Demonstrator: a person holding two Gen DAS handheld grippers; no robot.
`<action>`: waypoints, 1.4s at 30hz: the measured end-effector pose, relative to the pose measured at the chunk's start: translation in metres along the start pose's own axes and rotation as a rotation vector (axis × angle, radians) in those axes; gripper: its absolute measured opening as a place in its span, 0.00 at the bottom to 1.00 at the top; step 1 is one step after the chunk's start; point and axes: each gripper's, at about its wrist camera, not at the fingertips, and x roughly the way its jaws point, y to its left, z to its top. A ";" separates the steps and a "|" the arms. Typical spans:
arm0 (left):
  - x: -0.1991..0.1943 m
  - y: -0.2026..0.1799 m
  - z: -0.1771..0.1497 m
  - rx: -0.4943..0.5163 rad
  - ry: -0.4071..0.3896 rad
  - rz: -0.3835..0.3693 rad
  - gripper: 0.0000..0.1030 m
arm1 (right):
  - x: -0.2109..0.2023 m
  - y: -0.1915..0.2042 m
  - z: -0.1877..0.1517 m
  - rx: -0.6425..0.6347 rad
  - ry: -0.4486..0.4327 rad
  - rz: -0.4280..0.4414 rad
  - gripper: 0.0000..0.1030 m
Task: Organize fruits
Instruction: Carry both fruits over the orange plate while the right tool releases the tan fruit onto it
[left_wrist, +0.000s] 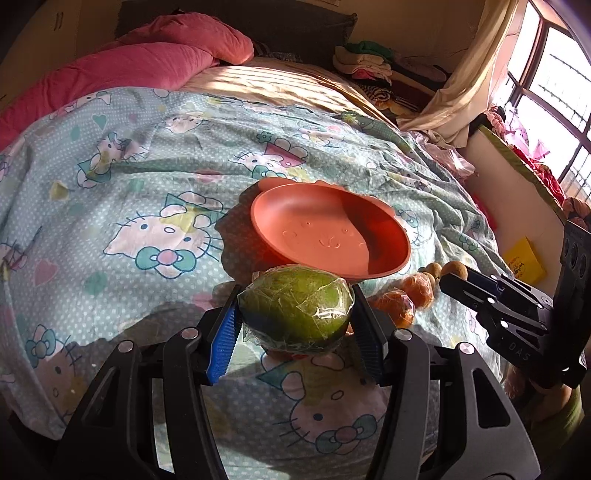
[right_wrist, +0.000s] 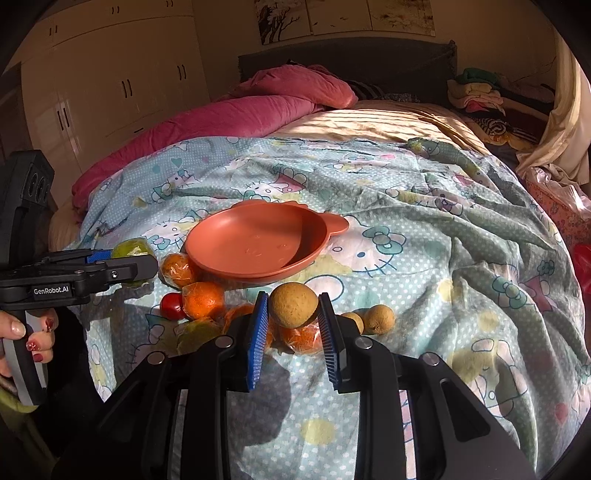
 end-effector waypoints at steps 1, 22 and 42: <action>0.002 0.002 0.004 -0.006 0.001 -0.005 0.47 | 0.002 -0.001 0.002 -0.004 0.000 0.004 0.25; 0.065 0.001 0.066 0.027 0.085 -0.015 0.47 | 0.045 0.009 0.041 -0.104 0.063 0.061 0.25; 0.098 -0.003 0.084 0.055 0.181 -0.035 0.47 | 0.088 0.017 0.061 -0.218 0.251 0.112 0.25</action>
